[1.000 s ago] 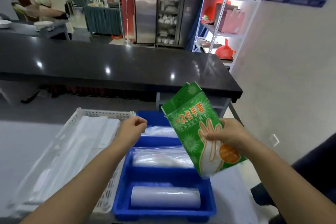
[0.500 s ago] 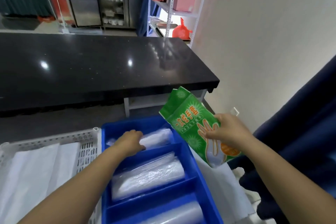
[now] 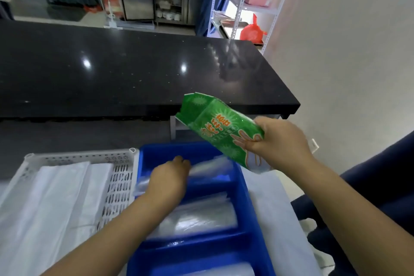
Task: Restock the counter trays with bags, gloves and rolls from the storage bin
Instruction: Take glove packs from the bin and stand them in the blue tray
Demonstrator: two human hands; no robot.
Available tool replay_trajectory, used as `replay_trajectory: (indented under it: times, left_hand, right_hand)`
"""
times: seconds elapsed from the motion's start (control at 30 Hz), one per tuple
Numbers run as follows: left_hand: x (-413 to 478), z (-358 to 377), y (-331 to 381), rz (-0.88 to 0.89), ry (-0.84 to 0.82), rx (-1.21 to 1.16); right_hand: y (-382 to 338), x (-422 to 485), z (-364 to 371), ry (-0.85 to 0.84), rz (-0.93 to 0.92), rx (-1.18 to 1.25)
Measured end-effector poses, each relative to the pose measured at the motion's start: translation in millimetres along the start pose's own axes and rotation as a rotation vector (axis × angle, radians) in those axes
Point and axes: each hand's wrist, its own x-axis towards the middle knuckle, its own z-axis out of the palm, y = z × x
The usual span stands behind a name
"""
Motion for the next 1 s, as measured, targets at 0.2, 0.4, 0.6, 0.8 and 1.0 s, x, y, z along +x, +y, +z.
replay_trajectory:
  times: [0.2,0.4,0.6,0.8,1.0]
  left_hand:
    - [-50.7,-15.6,26.2,0.036,-0.078,0.035]
    - [-74.7,-13.8,32.1,0.011,-0.061,0.039]
    - [-87.6,-9.1,32.1,-0.012,-0.132,-0.053]
    - [-85.2,-6.2,28.5,-0.113,-0.183,-0.135]
    - [-80.8,-12.7,30.6,-0.003,-0.118,-0.002]
  right_hand:
    - [-42.2,37.6,36.0,-0.061,-0.309,-0.031]
    - [-49.5,61.9,91.2,-0.347,-0.419,-0.144]
    - [-55.8,73.9,108.4,-0.517,-0.480,-0.148]
    - [-57.9,80.4,114.5,-0.485,-0.471,-0.182]
    - [-51.1,75.4,127.5,-0.002,-0.512,-0.239]
